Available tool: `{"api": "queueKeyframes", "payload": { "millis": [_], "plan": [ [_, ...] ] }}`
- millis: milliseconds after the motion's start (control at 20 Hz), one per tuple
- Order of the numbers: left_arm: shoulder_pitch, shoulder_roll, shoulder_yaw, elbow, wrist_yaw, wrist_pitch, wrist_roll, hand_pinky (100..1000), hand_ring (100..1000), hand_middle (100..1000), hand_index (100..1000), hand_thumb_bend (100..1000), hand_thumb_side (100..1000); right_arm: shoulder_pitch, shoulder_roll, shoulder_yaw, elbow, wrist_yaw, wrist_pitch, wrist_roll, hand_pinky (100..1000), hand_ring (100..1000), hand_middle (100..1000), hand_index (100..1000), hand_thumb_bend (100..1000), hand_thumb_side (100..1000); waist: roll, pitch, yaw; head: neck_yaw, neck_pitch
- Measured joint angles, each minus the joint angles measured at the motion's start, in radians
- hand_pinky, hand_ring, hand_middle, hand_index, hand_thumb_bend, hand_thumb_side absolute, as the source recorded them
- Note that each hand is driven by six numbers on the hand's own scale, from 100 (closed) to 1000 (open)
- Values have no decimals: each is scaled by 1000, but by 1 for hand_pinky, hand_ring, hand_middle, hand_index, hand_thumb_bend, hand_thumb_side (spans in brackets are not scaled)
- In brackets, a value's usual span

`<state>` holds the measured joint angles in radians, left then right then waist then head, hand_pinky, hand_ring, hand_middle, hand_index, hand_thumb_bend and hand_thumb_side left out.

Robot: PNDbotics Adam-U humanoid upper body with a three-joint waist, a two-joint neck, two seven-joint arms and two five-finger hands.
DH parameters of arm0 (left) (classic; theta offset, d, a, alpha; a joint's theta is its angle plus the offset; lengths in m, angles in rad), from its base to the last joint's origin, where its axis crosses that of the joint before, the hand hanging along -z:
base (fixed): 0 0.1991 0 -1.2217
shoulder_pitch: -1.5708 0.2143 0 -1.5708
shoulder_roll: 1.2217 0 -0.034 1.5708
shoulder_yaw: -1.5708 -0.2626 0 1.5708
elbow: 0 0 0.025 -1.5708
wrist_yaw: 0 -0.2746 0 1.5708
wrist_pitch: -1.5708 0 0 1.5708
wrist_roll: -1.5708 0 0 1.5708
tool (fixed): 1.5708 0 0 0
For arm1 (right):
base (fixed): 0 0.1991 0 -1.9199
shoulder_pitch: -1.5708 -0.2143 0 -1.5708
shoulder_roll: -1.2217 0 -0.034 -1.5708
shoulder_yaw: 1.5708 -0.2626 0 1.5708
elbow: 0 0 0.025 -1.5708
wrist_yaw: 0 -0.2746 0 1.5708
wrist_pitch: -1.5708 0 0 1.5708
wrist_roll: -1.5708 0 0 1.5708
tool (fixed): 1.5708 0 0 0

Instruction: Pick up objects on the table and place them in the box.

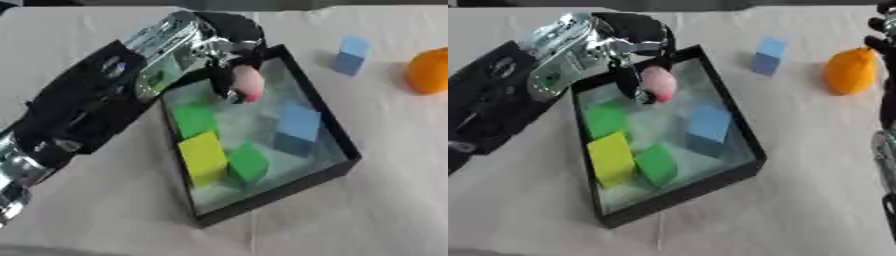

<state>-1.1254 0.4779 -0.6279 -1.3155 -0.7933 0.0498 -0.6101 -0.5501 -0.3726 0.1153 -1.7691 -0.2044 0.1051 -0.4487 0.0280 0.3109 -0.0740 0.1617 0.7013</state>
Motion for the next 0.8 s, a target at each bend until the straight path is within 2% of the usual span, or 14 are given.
{"api": "queueKeyframes", "payload": {
  "millis": [100, 250, 350, 450, 500, 650, 800],
  "plan": [
    [3, -1, 10, 2, 8, -5, -1, 750, 801, 779, 855, 646, 372, 0, 0, 1, 0, 0, 0, 0, 821, 829, 778, 853, 100, 674, 0, 0, 1, -3, 0],
    [12, 17, 39, -59, 55, 7, -20, 751, 805, 788, 874, 624, 420, 1, 0, 1, 0, 0, 0, 0, 821, 830, 779, 854, 100, 674, 0, 0, 7, -6, 1],
    [27, 55, 79, -144, 103, 37, -30, 729, 785, 771, 857, 530, 416, 4, 0, 1, 0, 0, 0, -1, 820, 830, 779, 854, 100, 674, 1, 0, 13, -10, 1],
    [56, 107, 137, -252, 160, 90, -14, 702, 761, 749, 827, 462, 421, 6, 0, 1, 0, 0, 0, -1, 821, 830, 779, 854, 100, 674, 1, 0, 18, -16, 1],
    [77, 134, 172, -310, 197, 123, 8, 669, 729, 728, 795, 393, 416, 6, 0, 1, -1, 0, -1, -2, 820, 830, 779, 853, 100, 674, 1, 0, 22, -20, 1],
    [159, 219, 299, -476, 356, 224, 145, 656, 717, 718, 789, 335, 419, 12, -2, -4, -1, 0, -3, -5, 820, 830, 779, 853, 100, 673, -1, 0, 32, -33, 0],
    [265, 295, 424, -596, 536, 298, 367, 644, 704, 707, 785, 299, 477, 15, -3, -8, -1, 1, -2, -9, 820, 830, 779, 853, 100, 673, -5, 0, 41, -45, 0]
  ]
}}
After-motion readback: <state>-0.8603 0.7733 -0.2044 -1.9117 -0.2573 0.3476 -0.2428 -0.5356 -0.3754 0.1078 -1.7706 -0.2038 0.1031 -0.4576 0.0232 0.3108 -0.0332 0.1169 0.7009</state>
